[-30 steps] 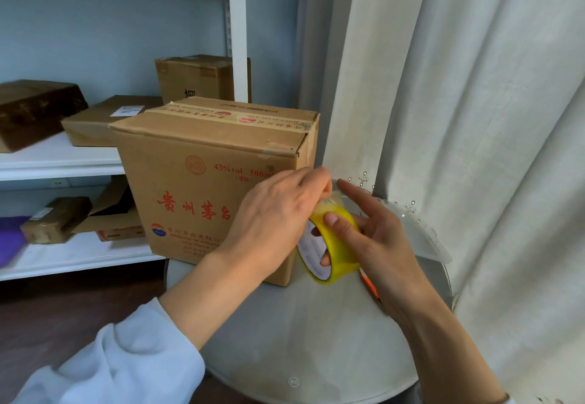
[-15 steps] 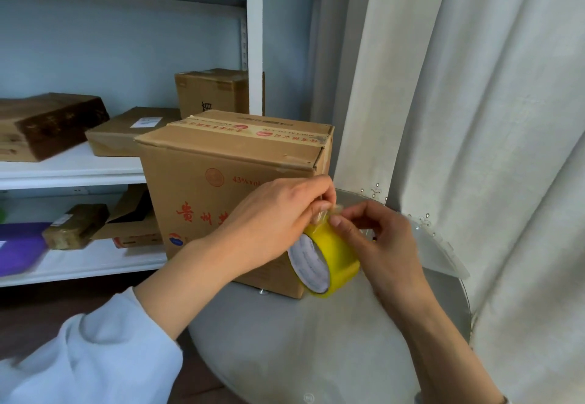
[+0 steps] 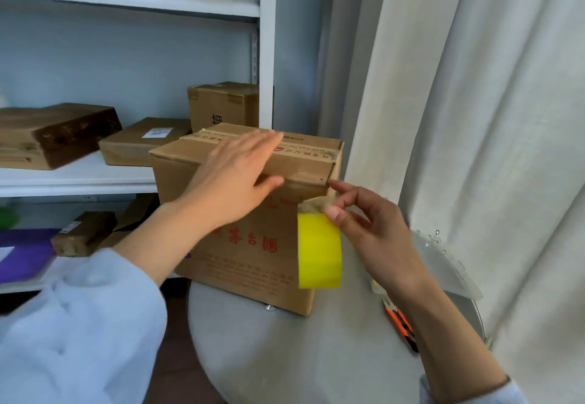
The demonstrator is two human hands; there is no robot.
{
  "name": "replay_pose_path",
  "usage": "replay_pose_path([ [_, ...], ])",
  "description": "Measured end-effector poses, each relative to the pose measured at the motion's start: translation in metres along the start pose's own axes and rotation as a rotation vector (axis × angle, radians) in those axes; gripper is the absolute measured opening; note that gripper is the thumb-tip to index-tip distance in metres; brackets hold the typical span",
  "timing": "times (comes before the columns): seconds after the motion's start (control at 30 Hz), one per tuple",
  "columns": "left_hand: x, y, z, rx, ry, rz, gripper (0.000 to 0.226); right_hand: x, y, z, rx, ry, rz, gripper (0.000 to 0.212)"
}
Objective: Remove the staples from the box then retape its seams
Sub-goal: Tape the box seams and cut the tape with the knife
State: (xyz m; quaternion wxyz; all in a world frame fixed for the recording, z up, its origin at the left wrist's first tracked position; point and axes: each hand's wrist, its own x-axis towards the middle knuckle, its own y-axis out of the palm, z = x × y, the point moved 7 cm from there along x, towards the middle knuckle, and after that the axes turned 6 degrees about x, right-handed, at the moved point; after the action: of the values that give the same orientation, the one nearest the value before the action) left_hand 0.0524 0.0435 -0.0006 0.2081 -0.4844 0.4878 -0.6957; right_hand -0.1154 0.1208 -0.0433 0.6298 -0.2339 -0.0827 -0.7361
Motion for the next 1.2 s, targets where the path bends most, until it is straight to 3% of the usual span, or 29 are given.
replay_pose_path([
  [0.1,0.003,0.026,0.003,-0.002,0.013,0.116,0.072,0.006,0.009,0.001,-0.023,-0.015,0.085,0.012],
  [0.3,0.001,0.024,-0.027,-0.051,-0.053,-0.123,0.058,0.011,-0.008,0.001,0.032,-0.014,0.018,0.015],
  [0.5,-0.016,0.016,-0.026,-0.198,0.022,-0.216,0.045,0.004,-0.026,0.004,0.097,-0.008,0.012,0.011],
  [0.63,-0.005,0.015,-0.023,-0.302,0.05,-0.083,0.04,0.002,-0.029,0.003,0.068,0.032,-0.011,0.011],
  [0.8,0.014,0.007,-0.034,-0.573,0.061,0.074,0.064,0.009,-0.034,0.008,-0.096,0.062,-0.089,0.015],
  [0.9,0.018,-0.008,-0.06,-0.888,0.21,0.128,0.051,0.012,-0.036,0.011,-0.095,0.082,-0.11,0.018],
  [1.0,0.023,-0.008,-0.072,-0.9,0.288,0.129,0.039,0.013,-0.036,0.013,-0.112,0.084,-0.125,0.016],
  [1.2,0.028,-0.006,-0.073,-1.03,0.279,0.1,0.018,0.012,-0.041,0.013,-0.171,0.049,-0.183,0.01],
])
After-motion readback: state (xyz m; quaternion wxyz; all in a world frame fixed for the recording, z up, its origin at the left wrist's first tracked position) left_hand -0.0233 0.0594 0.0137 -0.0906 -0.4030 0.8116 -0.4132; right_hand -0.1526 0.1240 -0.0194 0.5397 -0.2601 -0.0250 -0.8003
